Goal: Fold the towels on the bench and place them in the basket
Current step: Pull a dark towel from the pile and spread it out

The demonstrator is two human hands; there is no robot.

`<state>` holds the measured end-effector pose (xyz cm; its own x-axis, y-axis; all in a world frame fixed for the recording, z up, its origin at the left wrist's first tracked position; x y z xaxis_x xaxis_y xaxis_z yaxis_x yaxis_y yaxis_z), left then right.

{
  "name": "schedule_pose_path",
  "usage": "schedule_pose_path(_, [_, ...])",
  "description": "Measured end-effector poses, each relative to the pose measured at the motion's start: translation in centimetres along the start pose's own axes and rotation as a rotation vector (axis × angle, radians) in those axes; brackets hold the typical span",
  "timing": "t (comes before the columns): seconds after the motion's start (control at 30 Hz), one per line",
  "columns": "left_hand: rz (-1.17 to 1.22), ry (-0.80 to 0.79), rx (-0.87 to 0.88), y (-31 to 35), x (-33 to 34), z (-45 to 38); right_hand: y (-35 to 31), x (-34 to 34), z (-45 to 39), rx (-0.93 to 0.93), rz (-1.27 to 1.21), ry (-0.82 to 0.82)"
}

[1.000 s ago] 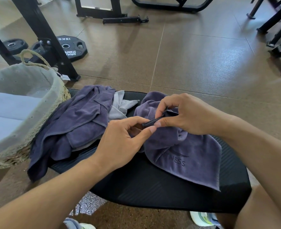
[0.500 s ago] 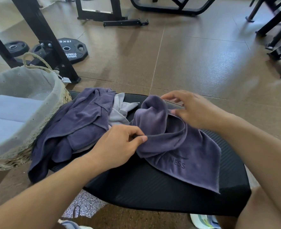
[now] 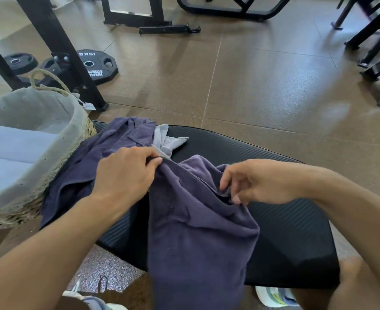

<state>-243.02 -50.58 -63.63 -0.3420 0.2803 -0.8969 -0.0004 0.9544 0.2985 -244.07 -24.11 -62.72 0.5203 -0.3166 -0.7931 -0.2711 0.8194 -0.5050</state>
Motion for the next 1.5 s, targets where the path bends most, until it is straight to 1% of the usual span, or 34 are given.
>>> schedule_pose_path(0.07, [-0.013, 0.004, 0.002, -0.3, 0.1, 0.1, 0.2, 0.0, 0.2, -0.042, 0.047, 0.172])
schedule_pose_path(0.1, [-0.017, 0.006, 0.004, -0.4, 0.2, 0.2, 0.5, 0.0, 0.3, -0.053, 0.111, 0.219])
schedule_pose_path(0.17, [-0.027, 0.011, 0.007, -0.5, 0.2, 0.3, 1.0, 0.3, 0.5, -0.08, 0.215, 0.236])
schedule_pose_path(0.23, [-0.032, 0.018, 0.009, -0.7, 0.1, 0.5, 1.4, 0.5, 0.5, -0.094, 0.243, 0.255])
schedule_pose_path(0.47, [0.02, 0.043, -0.016, -0.5, -0.2, 0.7, 3.3, 0.8, -0.7, -0.109, 0.198, 0.36])
schedule_pose_path(0.63, [0.112, 0.112, -0.076, -0.5, -0.6, 0.5, 3.7, 0.1, -1.5, -0.14, 0.098, 0.484])
schedule_pose_path(0.7, [0.138, 0.123, -0.092, -0.6, -0.6, 0.4, 3.8, -0.3, -1.4, -0.158, 0.109, 0.449])
schedule_pose_path(0.83, [0.177, 0.119, -0.096, -0.5, -0.5, 0.3, 3.4, 0.2, -1.2, -0.209, 0.132, 0.274])
schedule_pose_path(0.9, [0.216, 0.12, -0.106, -0.4, -0.5, 0.3, 3.2, 0.6, -1.3, -0.197, 0.172, 0.209])
schedule_pose_path(1.0, [0.262, 0.155, -0.108, -0.3, -0.7, 0.2, 3.4, 0.6, -1.6, -0.14, 0.247, 0.215])
schedule_pose_path(1.1, [0.292, 0.178, -0.11, -0.2, -0.9, 0.2, 4.2, 0.5, -1.9, -0.069, 0.179, 0.292])
schedule_pose_path(1.2, [0.287, 0.164, -0.114, -0.1, -0.8, 0.3, 4.1, -0.3, -2.3, -0.001, 0.116, 0.356])
schedule_pose_path(1.27, [0.279, 0.157, -0.116, -0.1, -0.7, 0.3, 3.7, -0.8, -2.6, 0.044, -0.058, 0.425])
schedule_pose_path(1.3, [0.279, 0.155, -0.117, 0.0, -0.7, 0.3, 3.8, -1.0, -2.9, 0.07, -0.197, 0.447])
schedule_pose_path(1.4, [0.284, 0.144, -0.132, -0.1, -0.6, 0.3, 3.5, -1.2, -2.8, 0.174, -0.668, 0.422])
schedule_pose_path(1.43, [0.287, 0.141, -0.134, -0.1, -0.6, 0.4, 3.5, -1.4, -2.6, 0.197, -0.734, 0.416])
schedule_pose_path(1.5, [0.287, 0.135, -0.13, -0.2, -0.6, 0.4, 3.6, -1.8, -2.4, 0.187, -0.685, 0.416])
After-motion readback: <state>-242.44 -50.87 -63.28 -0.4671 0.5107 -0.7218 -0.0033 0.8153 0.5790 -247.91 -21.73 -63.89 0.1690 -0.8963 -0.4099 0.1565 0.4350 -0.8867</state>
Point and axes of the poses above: each hand's wrist, its own z-axis away from the middle knuckle, its own x-axis out of the palm, y = z × x, the point moved 2 cm from there along -z, towards the middle knuckle, and after that the axes turned 13 degrees about y, right-handed, at the moved point
